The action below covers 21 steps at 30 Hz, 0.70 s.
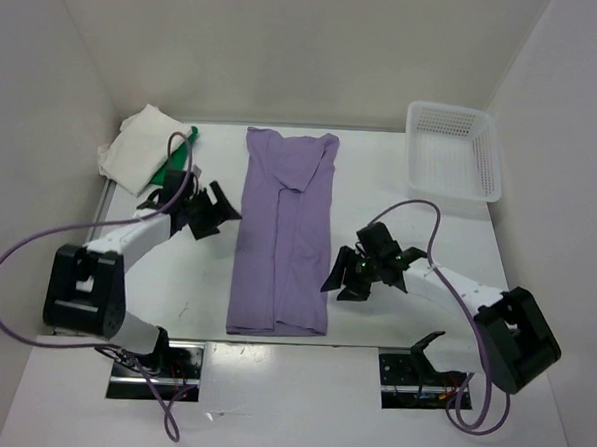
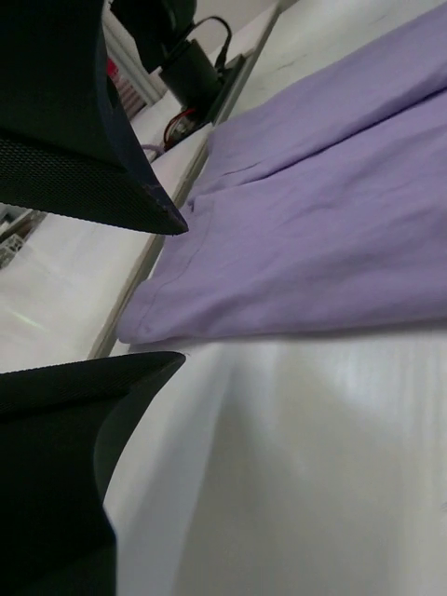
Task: Fold and stack the t-shirts
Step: Rotate the tshirt 90 degrees, then grab the bottom of the folded rectangular tshirt with both arms
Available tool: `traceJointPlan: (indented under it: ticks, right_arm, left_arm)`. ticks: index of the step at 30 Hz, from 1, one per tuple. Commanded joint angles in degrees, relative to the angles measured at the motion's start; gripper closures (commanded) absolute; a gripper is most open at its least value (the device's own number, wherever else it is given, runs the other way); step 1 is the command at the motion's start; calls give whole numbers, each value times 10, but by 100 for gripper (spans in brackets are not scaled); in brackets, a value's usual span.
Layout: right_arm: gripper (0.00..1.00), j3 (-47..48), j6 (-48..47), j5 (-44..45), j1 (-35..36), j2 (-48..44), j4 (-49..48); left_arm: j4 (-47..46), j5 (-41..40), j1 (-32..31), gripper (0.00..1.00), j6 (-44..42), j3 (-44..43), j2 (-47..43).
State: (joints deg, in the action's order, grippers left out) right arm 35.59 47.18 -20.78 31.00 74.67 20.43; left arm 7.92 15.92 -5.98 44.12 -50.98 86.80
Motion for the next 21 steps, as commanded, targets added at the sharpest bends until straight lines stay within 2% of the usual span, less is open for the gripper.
traceJointPlan:
  ticks: [1, 3, 4, 6, 7, 9, 12, 13, 14, 21]
  right_arm:
    - [42, -59, 84, 14, 7, -76, -8]
    - [43, -80, 92, 5, 14, -95, -20]
    - [43, -86, 97, 0, 23, -95, -21]
    - [43, -86, 97, 5, 39, -88, -21]
    - [43, -86, 97, 5, 57, -78, -21]
    - [43, -86, 113, 5, 75, -73, -29]
    - [43, -86, 119, 10, 88, -61, -29]
    - [43, -86, 119, 15, 93, -61, -35]
    - [43, -91, 119, 15, 99, -61, -35]
    - [43, -103, 125, 10, 118, -41, -50]
  left_arm:
    - [110, 22, -24, 21, -4, 82, -95]
    - [160, 22, -30, 53, 31, 150, -192]
    - [183, 15, -42, 59, 47, 167, -223]
    - [226, 9, -70, 64, 94, 186, -295]
    - [235, 9, -98, 66, 145, 201, -305]
    - [235, 24, -119, 66, 198, 235, -360]
    - [285, 3, -127, 56, 231, 278, -424]
    - [292, -4, -155, 53, 257, 278, -433]
    - [292, -4, -161, 47, 264, 292, -433]
    - [278, 2, -192, 46, 270, 309, -389]
